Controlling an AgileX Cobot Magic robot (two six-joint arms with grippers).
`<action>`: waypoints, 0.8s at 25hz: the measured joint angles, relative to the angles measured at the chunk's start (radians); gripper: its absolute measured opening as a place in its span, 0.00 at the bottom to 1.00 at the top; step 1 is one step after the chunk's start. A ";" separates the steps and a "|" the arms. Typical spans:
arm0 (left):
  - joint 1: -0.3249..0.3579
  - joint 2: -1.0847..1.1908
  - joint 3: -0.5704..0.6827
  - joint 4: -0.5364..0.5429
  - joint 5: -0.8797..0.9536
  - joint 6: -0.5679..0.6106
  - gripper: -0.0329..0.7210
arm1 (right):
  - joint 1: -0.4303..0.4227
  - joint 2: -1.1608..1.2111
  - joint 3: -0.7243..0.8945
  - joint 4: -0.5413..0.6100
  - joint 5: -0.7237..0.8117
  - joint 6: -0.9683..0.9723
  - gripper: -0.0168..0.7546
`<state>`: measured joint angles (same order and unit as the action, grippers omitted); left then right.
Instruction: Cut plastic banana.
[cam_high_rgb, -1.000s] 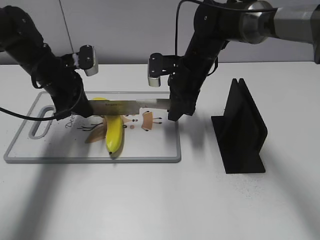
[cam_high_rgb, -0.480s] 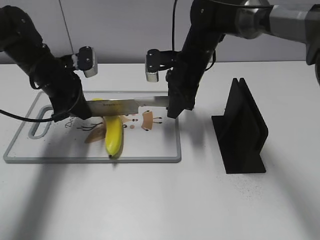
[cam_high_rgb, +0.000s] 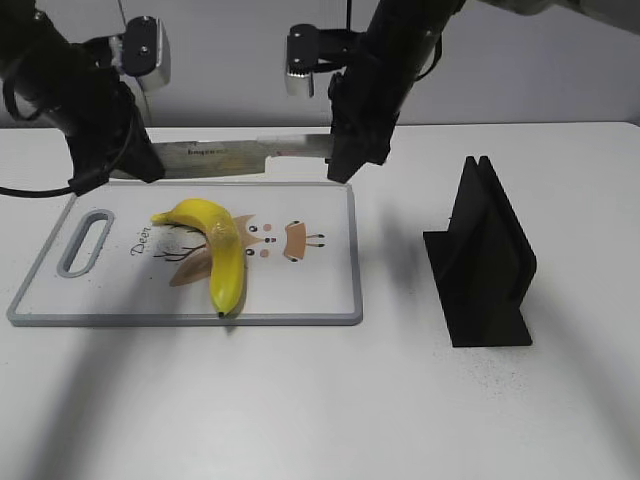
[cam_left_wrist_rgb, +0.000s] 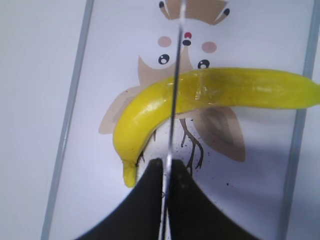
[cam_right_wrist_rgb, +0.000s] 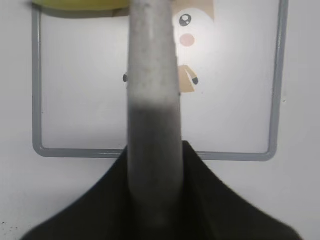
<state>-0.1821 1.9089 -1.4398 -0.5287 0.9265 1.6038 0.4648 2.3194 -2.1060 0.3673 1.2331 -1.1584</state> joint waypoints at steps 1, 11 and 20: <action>0.000 -0.011 0.000 0.000 0.005 0.000 0.04 | 0.001 -0.013 0.000 0.000 0.000 0.000 0.24; -0.003 -0.085 -0.003 -0.046 0.058 -0.010 0.49 | 0.009 -0.062 0.000 0.024 0.000 0.045 0.24; -0.008 -0.203 -0.003 -0.103 -0.035 -0.153 0.90 | 0.010 -0.162 0.084 0.013 -0.007 0.135 0.23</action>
<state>-0.1904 1.7059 -1.4428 -0.6312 0.8918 1.4507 0.4751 2.1570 -2.0224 0.3808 1.2261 -1.0237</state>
